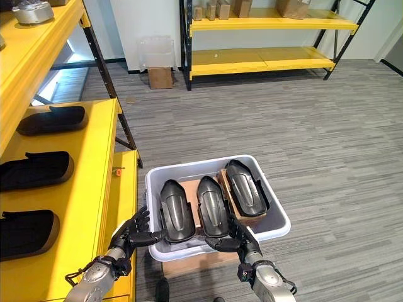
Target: Move parts from the plastic box to the shelf.
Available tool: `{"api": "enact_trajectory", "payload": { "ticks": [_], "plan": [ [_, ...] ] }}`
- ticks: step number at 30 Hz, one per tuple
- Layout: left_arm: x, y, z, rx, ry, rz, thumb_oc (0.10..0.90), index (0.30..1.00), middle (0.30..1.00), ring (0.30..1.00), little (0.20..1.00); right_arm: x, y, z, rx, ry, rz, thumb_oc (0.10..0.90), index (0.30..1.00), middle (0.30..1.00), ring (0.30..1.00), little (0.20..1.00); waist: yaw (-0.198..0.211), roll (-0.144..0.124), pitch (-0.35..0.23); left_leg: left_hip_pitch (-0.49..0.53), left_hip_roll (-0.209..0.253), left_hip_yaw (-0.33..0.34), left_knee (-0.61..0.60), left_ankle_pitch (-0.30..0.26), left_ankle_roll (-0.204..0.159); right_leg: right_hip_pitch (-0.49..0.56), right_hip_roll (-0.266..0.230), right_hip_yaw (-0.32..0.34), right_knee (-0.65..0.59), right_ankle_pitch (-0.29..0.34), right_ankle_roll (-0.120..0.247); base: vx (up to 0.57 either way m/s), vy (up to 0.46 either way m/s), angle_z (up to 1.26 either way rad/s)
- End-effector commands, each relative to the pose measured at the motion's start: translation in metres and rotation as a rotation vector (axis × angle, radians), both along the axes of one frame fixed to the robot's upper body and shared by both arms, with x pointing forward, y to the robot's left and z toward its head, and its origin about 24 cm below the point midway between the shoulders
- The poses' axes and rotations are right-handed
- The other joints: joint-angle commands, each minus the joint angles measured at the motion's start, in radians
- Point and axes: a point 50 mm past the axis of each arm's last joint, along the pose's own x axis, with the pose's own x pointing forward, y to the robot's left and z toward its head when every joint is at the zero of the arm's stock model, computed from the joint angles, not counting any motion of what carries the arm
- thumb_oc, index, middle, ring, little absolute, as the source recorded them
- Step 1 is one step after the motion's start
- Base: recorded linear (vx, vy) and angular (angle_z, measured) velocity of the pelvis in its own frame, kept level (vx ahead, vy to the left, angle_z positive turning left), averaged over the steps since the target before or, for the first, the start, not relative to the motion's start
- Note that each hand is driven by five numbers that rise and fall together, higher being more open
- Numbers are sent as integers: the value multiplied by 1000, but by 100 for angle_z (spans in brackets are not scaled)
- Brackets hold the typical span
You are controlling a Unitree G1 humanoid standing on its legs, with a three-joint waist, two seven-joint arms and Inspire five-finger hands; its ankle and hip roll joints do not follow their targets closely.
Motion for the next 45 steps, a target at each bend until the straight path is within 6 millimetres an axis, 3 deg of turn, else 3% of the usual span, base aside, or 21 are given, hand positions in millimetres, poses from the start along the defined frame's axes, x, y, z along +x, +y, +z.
{"api": "enact_trajectory", "payload": {
  "ticks": [1, 4, 6, 7, 9, 11, 12, 13, 15, 19, 26, 27, 28, 30, 35, 37, 38, 41, 42, 45],
  "plan": [
    [32, -4, 39, 8, -221, -18, 900, 1000, 1000, 1000, 1000, 36, 11, 49, 5, -274, 66, 900, 1000, 1000, 1000, 1000, 0, 22, -42, 53, 22, 7, 106, -185, 15, -152, -3, 5, 112, 56, 53, -103, 110, -14],
    [34, -3, 41, 9, -228, -13, 900, 1000, 1000, 1000, 1000, 41, 14, 55, 9, -305, 70, 900, 1000, 1000, 1000, 1000, 0, 24, -24, 49, 20, 14, 94, -179, 22, -195, 6, 13, 172, 57, 63, -91, 65, -12],
    [35, -1, 41, 20, -231, 0, 900, 1000, 1000, 1000, 1000, 46, 23, 60, 24, -327, 92, 900, 1000, 1000, 1000, 1000, 4, 29, -8, 51, 17, 15, 95, -183, 21, -221, -55, 22, 204, 130, 75, -73, -36, -13],
    [35, 1, 42, 16, -236, 7, 900, 1000, 1000, 1000, 1000, 48, 25, 63, 24, -344, 104, 900, 1000, 1000, 1000, 1000, 7, 29, -10, 38, 29, 6, 116, -193, 10, -203, -117, 14, 164, 173, 60, 18, -186, -7],
    [35, 4, 42, 18, -235, 27, 900, 1000, 1000, 1000, 1000, 51, 27, 67, 22, -362, 103, 900, 1000, 1000, 1000, 1000, 24, 15, -12, 24, 46, 18, 149, -213, -9, -204, -198, -75, 78, 231, 68, 23, -279, 10],
    [32, 9, 39, 16, -224, 50, 900, 1000, 1000, 1000, 1000, 50, 26, 65, 20, -353, 108, 900, 1000, 1000, 1000, 1000, 26, -7, -30, 32, 60, 18, 150, -219, -31, -175, -196, -86, 45, 223, 94, 115, -344, 18],
    [29, 12, 35, 17, -208, 64, 900, 1000, 1000, 1000, 1000, 50, 25, 67, 20, -357, 115, 900, 1000, 1000, 1000, 1000, 31, -14, -45, 46, 88, 20, 140, -211, -53, -157, -169, -107, 33, 186, 93, 133, -296, 31],
    [29, 12, 35, 17, -208, 64, 900, 1000, 1000, 1000, 1000, 50, 25, 67, 20, -357, 115, 900, 1000, 1000, 1000, 1000, 31, -14, -45, 47, 89, 19, 139, -211, -53, -156, -168, -108, 33, 185, 93, 137, -322, 39],
    [27, 13, 34, 3, -199, 75, 900, 1000, 1000, 1000, 1000, 51, 20, 71, 6, -377, 114, 900, 1000, 1000, 1000, 1000, 29, -9, -54, 60, 144, 12, 130, -196, -84, -129, -125, -138, 26, 117, 69, 82, -241, 7],
    [26, 11, 32, -12, -192, 69, 900, 1000, 1000, 1000, 1000, 54, 11, 76, -35, -402, 97, 900, 1000, 1000, 1000, 1000, 28, 2, -51, 67, 202, -3, 121, -170, -117, -105, -73, -165, 25, 63, 40, 38, -214, -4],
    [23, 6, 28, -32, -179, 53, 900, 1000, 1000, 1000, 1000, 66, -3, 103, -127, -519, 95, 900, 1000, 1000, 1000, 1000, 32, 25, -50, 74, 241, -16, 102, -135, -139, -72, -32, -192, 18, 28, 15, 27, -119, 10],
    [20, 7, 27, -34, -175, 55, 900, 1000, 1000, 1000, 1000, 71, -8, 119, -167, -589, 89, 900, 1000, 1000, 1000, 1000, 38, 33, -53, 79, 247, -18, 94, -128, -143, -62, -26, -200, 12, 23, 9, 46, -78, 13],
    [20, 7, 27, -34, -175, 55, 900, 1000, 1000, 1000, 1000, 71, -8, 119, -167, -589, 89, 900, 1000, 1000, 1000, 1000, 38, 34, -52, 80, 247, -18, 94, -128, -143, -62, -26, -200, 11, 23, 9, 57, -69, 14],
    [17, 12, 26, -29, -173, 62, 900, 1000, 1000, 1000, 1000, 78, -9, 143, -246, -693, 114, 900, 1000, 1000, 1000, 1000, 45, 41, -53, 86, 251, -17, 78, -118, -150, -52, -21, -206, -2, 21, 7, 36, -37, 7],
    [11, 15, 25, -23, -166, 52, 900, 1000, 1000, 1000, 1000, 89, -15, 172, -414, -798, 155, 900, 1000, 1000, 1000, 1000, 54, 45, -52, 93, 250, -11, 62, -115, -152, -48, -21, -209, -16, 27, 10, 4, -5, 1],
    [8, 17, 26, -24, -166, 30, 900, 1000, 1000, 1000, 1000, 108, -18, 209, -615, -909, 204, 900, 1000, 1000, 1000, 1000, 70, 45, -43, 94, 243, -3, 46, -112, -151, -51, -28, -206, -29, 39, 17, -1, 6, -2],
    [9, 17, 26, -26, -168, 28, 900, 1000, 1000, 1000, 1000, 111, -16, 215, -640, -923, 219, 900, 1000, 1000, 1000, 1000, 71, 46, -39, 92, 242, -1, 43, -110, -151, -56, -30, -204, -29, 41, 18, -37, 19, -8],
    [15, 16, 40, -39, -230, -7, 900, 1000, 1000, 1000, 1000, 129, -16, 247, -969, -970, 331, 900, 1000, 1000, 1000, 1000, 87, 60, 14, 34, 233, -5, 47, -97, -153, -119, -43, -206, -11, 51, 20, -209, 39, -2],
    [20, 17, 48, -30, -264, -15, 900, 1000, 1000, 1000, 1000, 139, -20, 263, -1143, -951, 401, 900, 1000, 1000, 1000, 1000, 91, 72, 70, -28, 230, -7, 67, -86, -155, -189, -52, -202, 23, 56, 19, -289, 36, 4],
    [23, 17, 51, -31, -280, -22, 900, 1000, 1000, 1000, 1000, 146, -22, 270, -1208, -928, 432, 900, 1000, 1000, 1000, 1000, 93, 79, 101, -66, 229, -6, 76, -74, -156, -242, -56, -200, 48, 61, 19, -211, 23, 11]
  ]
}}
